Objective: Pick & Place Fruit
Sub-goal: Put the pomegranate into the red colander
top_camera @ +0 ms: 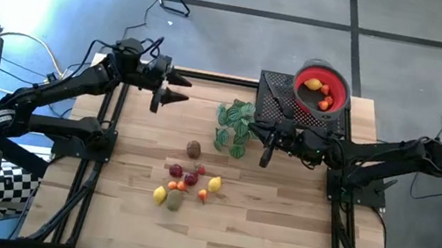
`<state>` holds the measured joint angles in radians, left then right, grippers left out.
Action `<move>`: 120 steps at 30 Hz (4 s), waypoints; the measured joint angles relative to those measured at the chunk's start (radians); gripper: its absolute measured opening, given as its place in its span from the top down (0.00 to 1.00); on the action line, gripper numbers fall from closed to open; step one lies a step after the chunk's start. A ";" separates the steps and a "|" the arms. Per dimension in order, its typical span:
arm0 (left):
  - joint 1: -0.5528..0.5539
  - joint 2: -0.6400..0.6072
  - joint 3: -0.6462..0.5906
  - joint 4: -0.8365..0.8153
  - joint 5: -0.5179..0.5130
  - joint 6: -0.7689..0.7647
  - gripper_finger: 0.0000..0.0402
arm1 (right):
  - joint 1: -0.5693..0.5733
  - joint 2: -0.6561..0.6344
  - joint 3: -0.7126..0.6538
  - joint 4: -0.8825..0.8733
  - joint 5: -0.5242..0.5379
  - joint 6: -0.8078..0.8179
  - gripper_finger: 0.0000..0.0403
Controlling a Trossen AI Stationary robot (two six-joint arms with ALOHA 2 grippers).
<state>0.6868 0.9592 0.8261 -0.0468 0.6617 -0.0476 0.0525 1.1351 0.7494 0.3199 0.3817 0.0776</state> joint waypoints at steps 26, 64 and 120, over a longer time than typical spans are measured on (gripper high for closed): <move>-0.117 -0.003 0.026 0.009 -0.022 0.068 0.39 | -0.003 0.000 0.000 -0.017 0.000 0.004 1.00; -0.501 -0.148 0.026 -0.358 -0.319 -0.200 0.39 | -0.003 0.000 0.000 -0.017 0.001 -0.003 1.00; -0.603 0.199 0.025 -0.658 -0.429 -0.036 0.35 | -0.003 0.000 0.000 -0.032 0.008 -0.005 1.00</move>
<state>0.0841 1.1580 0.8513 -0.7046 0.2325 -0.0836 0.0497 1.1354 0.7498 0.2883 0.3901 0.0731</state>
